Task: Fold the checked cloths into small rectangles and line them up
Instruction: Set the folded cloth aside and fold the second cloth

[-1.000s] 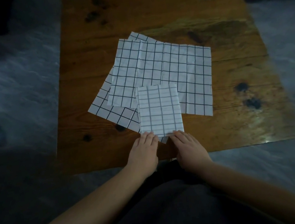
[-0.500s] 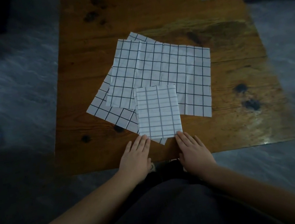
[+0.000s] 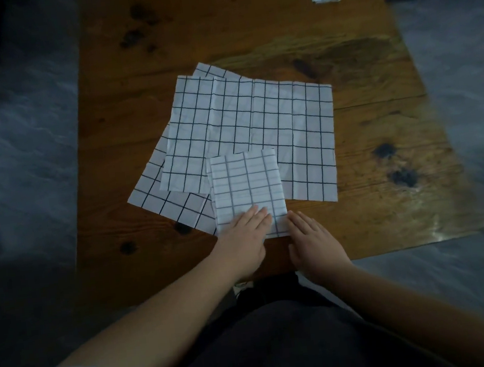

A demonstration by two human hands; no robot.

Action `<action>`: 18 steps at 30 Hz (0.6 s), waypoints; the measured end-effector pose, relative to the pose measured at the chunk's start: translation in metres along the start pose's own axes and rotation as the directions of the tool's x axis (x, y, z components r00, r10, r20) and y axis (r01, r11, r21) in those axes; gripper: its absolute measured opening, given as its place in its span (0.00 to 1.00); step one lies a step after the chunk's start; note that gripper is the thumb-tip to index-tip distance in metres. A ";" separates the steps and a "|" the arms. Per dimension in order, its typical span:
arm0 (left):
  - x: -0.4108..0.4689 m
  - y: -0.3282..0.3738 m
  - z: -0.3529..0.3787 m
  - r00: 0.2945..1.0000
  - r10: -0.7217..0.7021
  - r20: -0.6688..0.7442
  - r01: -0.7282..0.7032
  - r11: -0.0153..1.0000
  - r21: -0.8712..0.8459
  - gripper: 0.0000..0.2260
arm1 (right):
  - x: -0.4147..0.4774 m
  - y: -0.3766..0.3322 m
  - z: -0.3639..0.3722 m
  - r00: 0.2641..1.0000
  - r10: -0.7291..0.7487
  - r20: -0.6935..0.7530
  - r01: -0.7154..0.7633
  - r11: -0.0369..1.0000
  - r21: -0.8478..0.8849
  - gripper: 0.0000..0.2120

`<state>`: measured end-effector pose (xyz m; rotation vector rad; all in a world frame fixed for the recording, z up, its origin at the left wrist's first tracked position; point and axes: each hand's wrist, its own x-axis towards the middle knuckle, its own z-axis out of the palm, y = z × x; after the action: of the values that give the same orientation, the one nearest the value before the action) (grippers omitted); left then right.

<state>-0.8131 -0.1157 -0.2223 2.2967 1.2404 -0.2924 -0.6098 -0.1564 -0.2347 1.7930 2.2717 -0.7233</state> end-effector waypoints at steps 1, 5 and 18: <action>0.013 0.000 -0.005 1.000 0.026 0.013 -0.026 1.000 0.011 0.29 | 0.003 0.003 -0.002 1.000 -0.011 0.001 0.011 1.000 -0.002 0.29; 0.054 -0.007 -0.023 0.994 0.089 0.060 -0.094 0.990 0.106 0.29 | 0.019 0.011 -0.011 0.999 -0.033 0.023 0.033 0.999 -0.003 0.29; 0.092 -0.032 -0.037 0.931 0.264 0.251 -0.336 0.888 0.313 0.27 | 0.031 0.027 -0.014 0.988 -0.095 0.125 0.104 0.992 -0.066 0.30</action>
<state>-0.7902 -0.0152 -0.2395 2.6383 0.7584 -0.6619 -0.5898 -0.1183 -0.2428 1.5687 2.2898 -0.7357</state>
